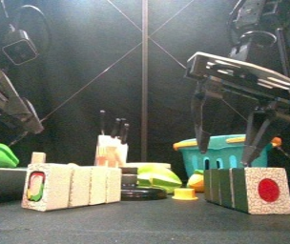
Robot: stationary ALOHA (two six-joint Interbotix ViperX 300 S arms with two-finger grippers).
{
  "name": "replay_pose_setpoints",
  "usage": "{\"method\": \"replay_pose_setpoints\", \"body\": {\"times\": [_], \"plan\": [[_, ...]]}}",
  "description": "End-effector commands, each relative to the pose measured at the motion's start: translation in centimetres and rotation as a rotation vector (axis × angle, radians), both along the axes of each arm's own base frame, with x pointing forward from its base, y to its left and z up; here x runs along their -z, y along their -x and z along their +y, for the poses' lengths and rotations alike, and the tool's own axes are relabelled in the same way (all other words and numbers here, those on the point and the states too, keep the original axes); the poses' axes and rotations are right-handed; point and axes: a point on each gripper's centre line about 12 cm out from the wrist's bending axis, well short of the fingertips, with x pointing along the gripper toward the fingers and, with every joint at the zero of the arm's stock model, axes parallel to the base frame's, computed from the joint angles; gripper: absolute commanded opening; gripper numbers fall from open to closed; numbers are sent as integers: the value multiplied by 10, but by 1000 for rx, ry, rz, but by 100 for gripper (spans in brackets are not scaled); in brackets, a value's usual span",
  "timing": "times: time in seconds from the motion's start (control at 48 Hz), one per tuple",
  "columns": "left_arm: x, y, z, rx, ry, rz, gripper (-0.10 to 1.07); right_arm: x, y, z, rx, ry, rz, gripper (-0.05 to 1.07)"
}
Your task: Grab cleaver
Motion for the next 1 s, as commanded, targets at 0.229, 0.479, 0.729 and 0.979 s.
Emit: {"method": "replay_pose_setpoints", "body": {"times": [0.229,0.479,0.729,0.979], "plan": [[-11,-9,1,-9,0,-43,83,-65,-8,-14,-144,93,-149,95],[-28,-17,9,-48,8,-114,83,-100,-35,-53,-228,231,-189,95],[-58,-13,32,-146,10,-240,83,-138,-58,-95,-270,340,-209,95],[-93,8,72,-330,-15,-398,83,-175,-82,-127,-295,433,-237,95]]}}
